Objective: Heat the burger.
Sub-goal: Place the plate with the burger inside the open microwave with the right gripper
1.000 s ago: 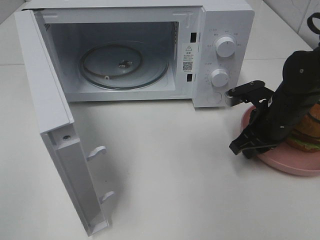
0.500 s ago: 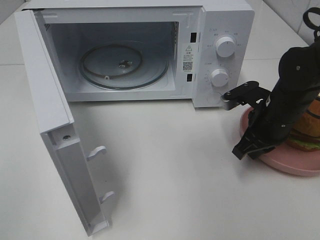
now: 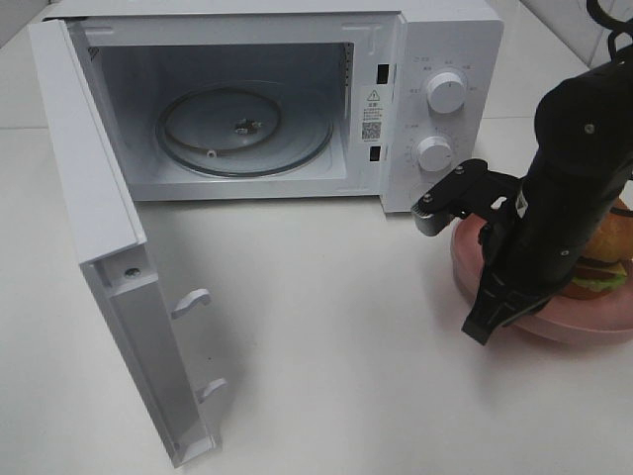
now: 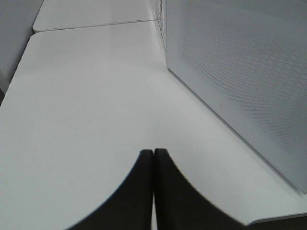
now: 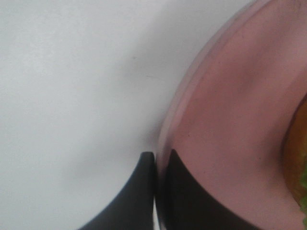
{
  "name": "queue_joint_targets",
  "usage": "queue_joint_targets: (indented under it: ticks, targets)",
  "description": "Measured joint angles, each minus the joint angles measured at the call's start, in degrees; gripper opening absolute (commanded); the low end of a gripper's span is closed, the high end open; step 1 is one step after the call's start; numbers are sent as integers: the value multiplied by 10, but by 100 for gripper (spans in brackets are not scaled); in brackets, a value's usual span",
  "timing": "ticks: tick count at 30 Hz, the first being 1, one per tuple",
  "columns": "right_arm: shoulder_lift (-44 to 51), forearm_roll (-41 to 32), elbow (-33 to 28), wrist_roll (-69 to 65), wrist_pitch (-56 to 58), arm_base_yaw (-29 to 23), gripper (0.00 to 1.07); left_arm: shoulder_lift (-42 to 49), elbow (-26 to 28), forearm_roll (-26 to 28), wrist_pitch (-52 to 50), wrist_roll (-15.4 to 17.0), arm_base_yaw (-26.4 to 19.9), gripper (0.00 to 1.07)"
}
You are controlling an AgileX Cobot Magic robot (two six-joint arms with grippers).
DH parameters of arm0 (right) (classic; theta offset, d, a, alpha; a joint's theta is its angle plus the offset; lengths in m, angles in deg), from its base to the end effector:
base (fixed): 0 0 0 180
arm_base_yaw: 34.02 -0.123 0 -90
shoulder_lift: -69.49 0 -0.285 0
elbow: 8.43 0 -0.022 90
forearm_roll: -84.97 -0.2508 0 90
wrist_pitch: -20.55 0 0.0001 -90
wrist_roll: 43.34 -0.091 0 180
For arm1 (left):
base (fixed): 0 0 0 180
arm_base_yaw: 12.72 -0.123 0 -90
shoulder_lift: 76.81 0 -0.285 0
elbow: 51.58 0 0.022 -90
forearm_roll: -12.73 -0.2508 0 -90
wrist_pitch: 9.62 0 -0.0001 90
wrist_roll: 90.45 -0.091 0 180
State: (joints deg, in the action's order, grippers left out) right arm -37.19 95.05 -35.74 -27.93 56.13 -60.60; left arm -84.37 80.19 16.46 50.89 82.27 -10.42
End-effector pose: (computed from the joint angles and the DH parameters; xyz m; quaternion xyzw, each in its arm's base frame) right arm 0.2675 0.1235 0.1487 -0.4175 0.9023 -0.0483 0.0957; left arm -0.0062 -0.0049 0.2794 0.0722 0.8459 -0.0096 0.5283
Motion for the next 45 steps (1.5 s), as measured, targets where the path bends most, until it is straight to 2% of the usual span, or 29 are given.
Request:
queue_joint_targets:
  ticks: [8, 16, 25, 32, 45]
  targets:
    - [69, 48, -88, -17, -22, -73, 0, 0, 0, 0, 0, 0, 0, 0]
    - [120, 89, -138, -26, -51, -135, 0, 0, 0, 0, 0, 0, 0, 0]
    - [131, 140, -159, -17, -74, -185, 0, 0, 0, 0, 0, 0, 0, 0]
    - [131, 175, -159, 59, -92, -222, 0, 0, 0, 0, 0, 0, 0, 0]
    - [131, 181, -159, 228, -145, -234, 0, 0, 0, 0, 0, 0, 0, 0]
